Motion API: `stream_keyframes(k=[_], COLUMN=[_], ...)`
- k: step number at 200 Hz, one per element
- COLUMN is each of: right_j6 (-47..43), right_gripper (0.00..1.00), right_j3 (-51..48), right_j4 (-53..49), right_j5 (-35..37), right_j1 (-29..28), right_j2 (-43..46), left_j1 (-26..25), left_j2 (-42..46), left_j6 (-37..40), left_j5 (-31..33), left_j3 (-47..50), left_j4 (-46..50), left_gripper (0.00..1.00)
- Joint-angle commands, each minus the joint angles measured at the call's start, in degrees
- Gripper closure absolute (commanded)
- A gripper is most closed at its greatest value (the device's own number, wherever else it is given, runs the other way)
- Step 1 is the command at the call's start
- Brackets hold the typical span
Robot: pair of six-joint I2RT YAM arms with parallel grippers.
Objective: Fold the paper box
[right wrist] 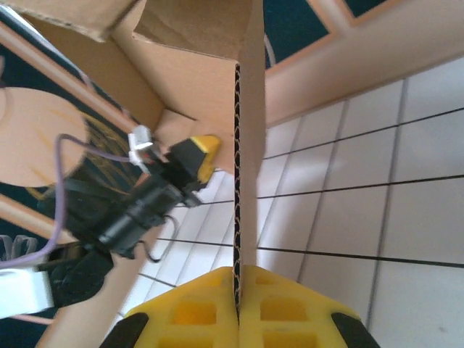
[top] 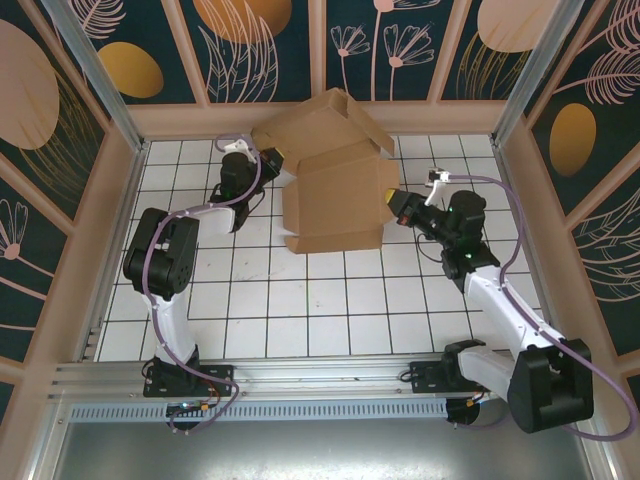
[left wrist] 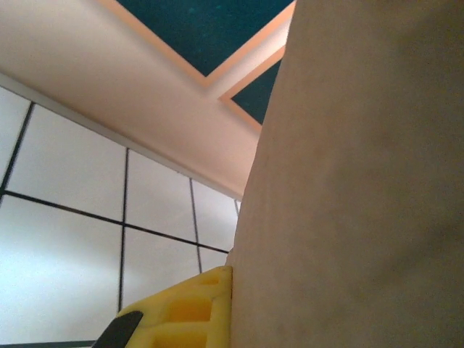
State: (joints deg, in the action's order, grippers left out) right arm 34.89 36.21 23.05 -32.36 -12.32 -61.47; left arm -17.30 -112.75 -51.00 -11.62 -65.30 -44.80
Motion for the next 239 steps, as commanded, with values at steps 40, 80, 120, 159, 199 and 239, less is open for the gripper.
stream_keyframes(k=[40,80,120,159,199,239], right_j6=[17.1,21.6,24.4,9.6,-15.5,-27.7], right_gripper=[0.99,0.99,0.95,0.69,0.41,0.31], right_j3=[-5.6,-5.7,-5.7,-1.5,8.3,16.0], right_j4=[28.2,35.3,40.2,22.1,-11.4,-24.2], right_j5=[-17.7,-18.2,-20.5,-17.4,-1.9,6.6], right_j1=[1.7,0.6,0.7,1.3,1.2,1.2], right_j2=[-2.8,-6.7,-9.6,-6.2,0.0,1.7], left_j1=[0.8,0.7,0.8,1.0,1.0,1.0], left_j2=[-3.5,-3.8,-4.0,-3.0,-0.2,0.1], left_j6=[-8.2,-8.6,-8.6,-7.4,0.8,2.8], left_j5=[-11.1,-12.5,-12.6,-9.9,-4.2,-3.8], left_j3=[-2.2,-2.8,-2.6,-0.7,-0.8,-0.6], left_j4=[-17.4,-19.4,-19.9,-18.4,-5.1,-4.1], left_gripper=[1.00,1.00,1.00,1.00,1.00,1.00])
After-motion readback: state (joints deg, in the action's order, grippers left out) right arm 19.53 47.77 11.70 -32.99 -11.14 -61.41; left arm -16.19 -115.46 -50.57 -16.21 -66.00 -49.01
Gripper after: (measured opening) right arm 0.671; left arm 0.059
